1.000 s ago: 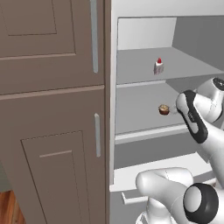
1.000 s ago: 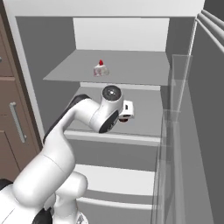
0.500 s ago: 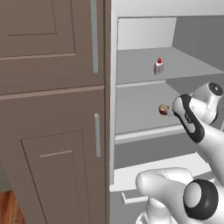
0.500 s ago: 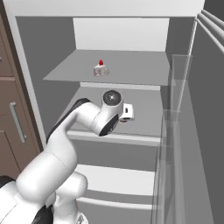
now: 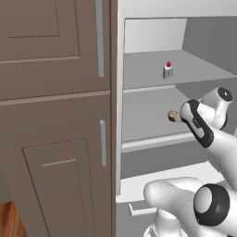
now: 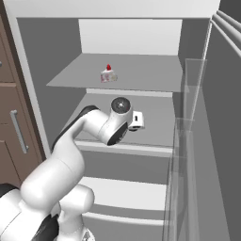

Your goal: Take the cake and cupcake from the fridge and place them on the empty tray on the dining counter.

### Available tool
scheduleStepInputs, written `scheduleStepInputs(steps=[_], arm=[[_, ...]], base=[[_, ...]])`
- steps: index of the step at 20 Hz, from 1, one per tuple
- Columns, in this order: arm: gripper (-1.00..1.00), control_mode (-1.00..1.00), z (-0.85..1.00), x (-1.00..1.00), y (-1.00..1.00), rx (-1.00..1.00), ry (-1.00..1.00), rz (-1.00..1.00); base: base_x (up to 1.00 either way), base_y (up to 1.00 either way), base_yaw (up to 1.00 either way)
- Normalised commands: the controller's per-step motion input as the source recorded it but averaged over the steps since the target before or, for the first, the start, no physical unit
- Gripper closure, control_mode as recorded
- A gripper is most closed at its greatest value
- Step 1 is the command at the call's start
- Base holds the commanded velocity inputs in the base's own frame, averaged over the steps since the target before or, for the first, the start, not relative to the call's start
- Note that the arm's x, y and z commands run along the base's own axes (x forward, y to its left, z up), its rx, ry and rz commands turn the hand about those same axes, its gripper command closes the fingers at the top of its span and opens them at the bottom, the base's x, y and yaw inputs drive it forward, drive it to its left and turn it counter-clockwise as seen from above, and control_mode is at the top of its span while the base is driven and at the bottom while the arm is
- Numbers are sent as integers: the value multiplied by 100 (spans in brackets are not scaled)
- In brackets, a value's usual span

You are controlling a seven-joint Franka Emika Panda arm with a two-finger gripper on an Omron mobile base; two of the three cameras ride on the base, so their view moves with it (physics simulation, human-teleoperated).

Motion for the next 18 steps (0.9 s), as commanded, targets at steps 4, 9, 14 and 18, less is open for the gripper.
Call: scheduleStepInputs(steps=[4,9,14,18], arm=[[-100,-100,0,15,0,0,3,0],[-100,-100,0,21,0,0,1,0],[-100,-100,0,16,0,0,0,0],[-100,-100,0,9,0,0,0,0]], base=[[0,0,0],[0,0,0],[0,0,0],[0,0,0]])
